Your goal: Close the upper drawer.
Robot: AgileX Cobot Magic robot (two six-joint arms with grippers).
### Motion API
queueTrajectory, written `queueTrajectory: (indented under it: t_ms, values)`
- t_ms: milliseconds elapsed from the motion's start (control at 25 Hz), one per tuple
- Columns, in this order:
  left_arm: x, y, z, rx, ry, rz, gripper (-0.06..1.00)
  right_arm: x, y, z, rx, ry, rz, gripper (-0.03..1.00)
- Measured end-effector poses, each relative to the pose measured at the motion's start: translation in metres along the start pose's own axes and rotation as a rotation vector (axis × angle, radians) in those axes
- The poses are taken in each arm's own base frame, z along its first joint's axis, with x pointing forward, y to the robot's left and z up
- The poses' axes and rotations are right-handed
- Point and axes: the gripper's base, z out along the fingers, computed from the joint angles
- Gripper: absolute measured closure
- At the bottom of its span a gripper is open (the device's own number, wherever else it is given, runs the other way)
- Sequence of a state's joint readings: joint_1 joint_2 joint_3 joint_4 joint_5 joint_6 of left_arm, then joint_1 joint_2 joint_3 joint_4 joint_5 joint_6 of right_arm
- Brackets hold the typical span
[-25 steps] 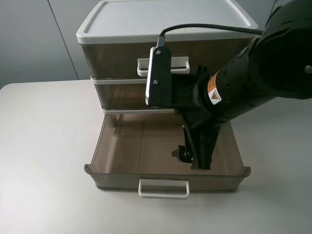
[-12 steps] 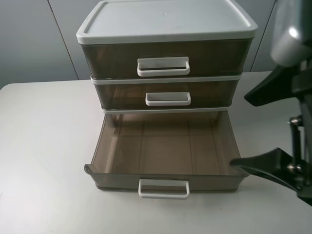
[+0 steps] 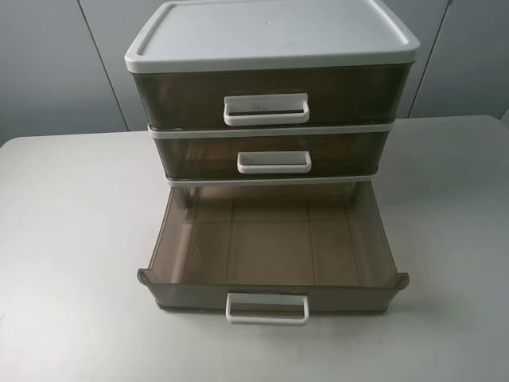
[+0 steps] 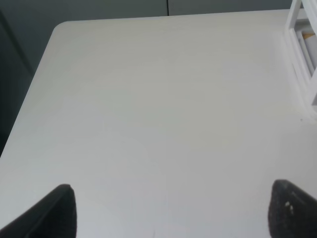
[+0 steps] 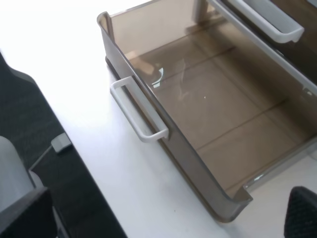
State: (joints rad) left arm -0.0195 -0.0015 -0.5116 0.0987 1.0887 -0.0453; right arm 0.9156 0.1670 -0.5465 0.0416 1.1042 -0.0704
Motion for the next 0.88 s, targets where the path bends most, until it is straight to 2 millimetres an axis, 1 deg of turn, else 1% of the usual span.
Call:
queueTrajectory:
  t_ms: [80, 200, 640, 720, 880]
  values:
    - [0.0, 0.0, 0.0, 0.0, 0.0, 0.0, 0.2, 0.013, 0.001, -0.004, 0.003, -0.055, 0.004, 0.27]
    - [0.0, 0.0, 0.0, 0.0, 0.0, 0.0, 0.2, 0.02, 0.0, -0.012, 0.024, -0.129, 0.026, 0.27]
    - [0.0, 0.0, 0.0, 0.0, 0.0, 0.0, 0.2, 0.021, -0.003, -0.014, 0.066, -0.14, 0.074, 0.27]
    - [0.0, 0.0, 0.0, 0.0, 0.0, 0.0, 0.2, 0.021, -0.003, -0.014, 0.12, -0.139, 0.106, 0.27]
    - [0.0, 0.0, 0.0, 0.0, 0.0, 0.0, 0.2, 0.021, -0.001, -0.014, 0.319, -0.137, 0.235, 0.27]
